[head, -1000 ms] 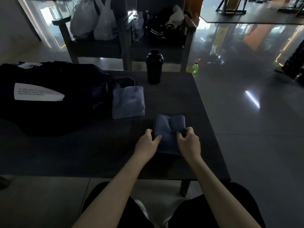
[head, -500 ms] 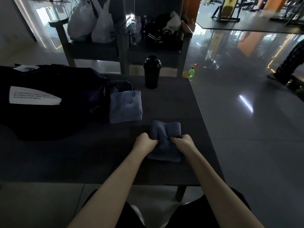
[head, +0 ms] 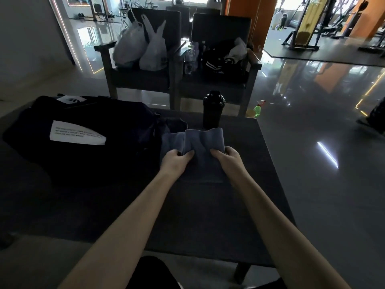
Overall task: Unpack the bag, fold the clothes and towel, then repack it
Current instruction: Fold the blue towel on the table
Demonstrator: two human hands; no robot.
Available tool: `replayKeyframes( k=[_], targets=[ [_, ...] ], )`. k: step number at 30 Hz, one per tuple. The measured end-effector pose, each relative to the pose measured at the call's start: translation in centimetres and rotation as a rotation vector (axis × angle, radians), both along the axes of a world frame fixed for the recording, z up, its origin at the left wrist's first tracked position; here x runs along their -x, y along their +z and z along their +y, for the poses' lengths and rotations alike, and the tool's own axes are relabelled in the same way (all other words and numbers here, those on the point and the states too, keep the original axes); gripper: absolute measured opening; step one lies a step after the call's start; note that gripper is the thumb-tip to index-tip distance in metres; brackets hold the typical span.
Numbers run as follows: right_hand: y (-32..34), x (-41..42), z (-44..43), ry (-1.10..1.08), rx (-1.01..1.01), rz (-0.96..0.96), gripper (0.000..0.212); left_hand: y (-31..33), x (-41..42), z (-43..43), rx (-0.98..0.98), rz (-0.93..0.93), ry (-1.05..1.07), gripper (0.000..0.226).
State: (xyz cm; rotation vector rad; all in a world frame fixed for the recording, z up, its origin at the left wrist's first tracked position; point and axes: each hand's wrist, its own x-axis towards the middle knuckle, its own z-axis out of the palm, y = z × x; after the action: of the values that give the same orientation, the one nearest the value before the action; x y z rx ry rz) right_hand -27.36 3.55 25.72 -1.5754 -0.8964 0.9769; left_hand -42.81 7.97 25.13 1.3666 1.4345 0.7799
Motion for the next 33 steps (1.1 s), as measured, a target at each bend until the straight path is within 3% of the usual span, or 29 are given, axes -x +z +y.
replayKeyframes(
  k=[7, 12, 15, 20, 23, 28, 33],
  targets=[
    [0.3, 2.6, 8.9, 0.053, 0.026, -0.053, 0.030, 0.6, 2.5, 7.4, -0.038, 0.148, 0.104, 0.029],
    [-2.9, 2.7, 11.4, 0.070, 0.141, -0.259, 0.034, -2.9, 2.7, 10.1, -0.004, 0.374, 0.068, 0.040],
    [-5.2, 2.4, 11.6, 0.024, 0.168, -0.344, 0.043, -5.4, 2.4, 10.2, 0.050, 0.327, 0.098, 0.052],
    [-6.0, 2.4, 12.7, 0.090, 0.305, -0.086, 0.063, -7.3, 2.3, 10.8, 0.075, 0.257, 0.097, 0.053],
    [-6.0, 2.6, 12.9, 0.098, 0.341, -0.055, 0.078, -7.2, 2.1, 10.8, 0.041, 0.300, 0.077, 0.043],
    [-5.8, 2.9, 12.5, 0.101, 0.336, -0.057, 0.074, -7.2, 2.1, 10.5, 0.001, 0.363, 0.065, 0.033],
    [-4.7, 2.9, 10.2, 0.124, 0.406, -0.063, 0.044, -6.9, 2.6, 8.6, 0.005, 0.382, 0.001, 0.030]
  ],
)
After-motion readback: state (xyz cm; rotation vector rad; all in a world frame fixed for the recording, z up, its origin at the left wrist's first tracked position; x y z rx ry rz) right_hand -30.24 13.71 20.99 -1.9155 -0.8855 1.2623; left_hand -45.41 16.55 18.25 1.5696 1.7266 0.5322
